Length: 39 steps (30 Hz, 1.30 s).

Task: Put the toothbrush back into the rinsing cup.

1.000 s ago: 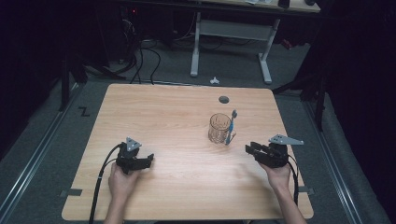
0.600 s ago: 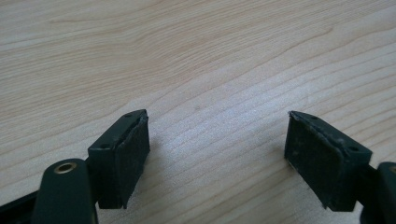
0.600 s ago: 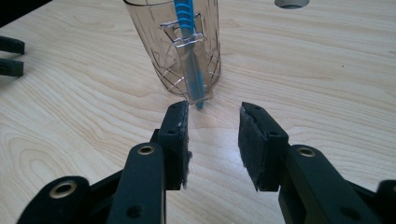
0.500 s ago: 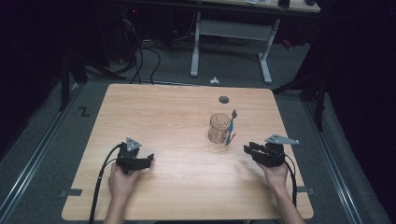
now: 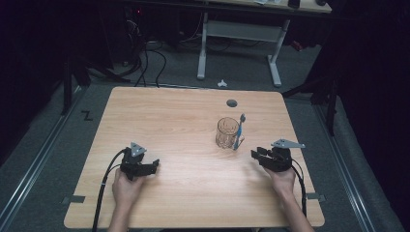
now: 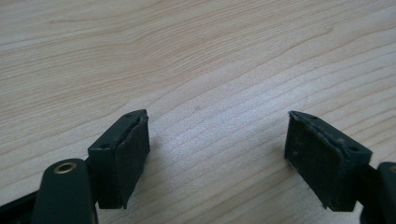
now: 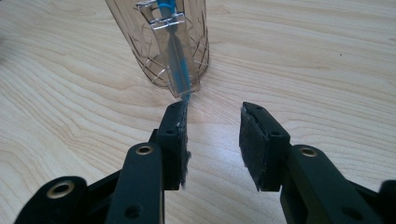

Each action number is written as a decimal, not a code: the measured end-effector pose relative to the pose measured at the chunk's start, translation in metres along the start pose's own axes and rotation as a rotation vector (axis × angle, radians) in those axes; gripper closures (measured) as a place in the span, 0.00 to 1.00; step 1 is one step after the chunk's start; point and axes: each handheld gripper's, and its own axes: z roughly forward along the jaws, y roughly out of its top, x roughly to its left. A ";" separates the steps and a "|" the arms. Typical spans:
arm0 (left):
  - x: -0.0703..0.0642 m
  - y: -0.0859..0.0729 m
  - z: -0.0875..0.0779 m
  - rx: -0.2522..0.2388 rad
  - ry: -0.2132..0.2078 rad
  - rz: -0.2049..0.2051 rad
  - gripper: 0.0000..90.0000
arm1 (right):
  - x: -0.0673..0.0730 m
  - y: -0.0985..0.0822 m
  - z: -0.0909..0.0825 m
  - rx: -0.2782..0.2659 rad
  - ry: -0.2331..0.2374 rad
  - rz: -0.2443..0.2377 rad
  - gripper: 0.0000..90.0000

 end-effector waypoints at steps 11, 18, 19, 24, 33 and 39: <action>0.000 0.000 0.000 0.000 0.000 0.000 0.25 | -0.004 -0.003 0.009 0.025 -0.026 0.001 0.68; 0.000 0.000 0.000 0.000 0.000 0.000 0.25 | -0.006 -0.005 0.014 0.036 -0.045 -0.007 0.67; 0.000 0.000 0.000 0.000 0.000 0.000 0.25 | -0.007 -0.006 0.015 0.038 -0.050 -0.007 0.67; 0.000 0.000 0.000 0.000 0.000 0.000 0.25 | -0.009 -0.007 0.018 0.043 -0.071 -0.014 0.66; 0.000 0.000 0.000 0.000 0.000 0.000 0.25 | -0.013 -0.010 0.022 0.055 -0.103 -0.007 0.65; 0.000 0.000 0.000 0.000 0.000 0.000 0.25 | -0.014 -0.011 0.025 0.065 -0.132 -0.022 0.62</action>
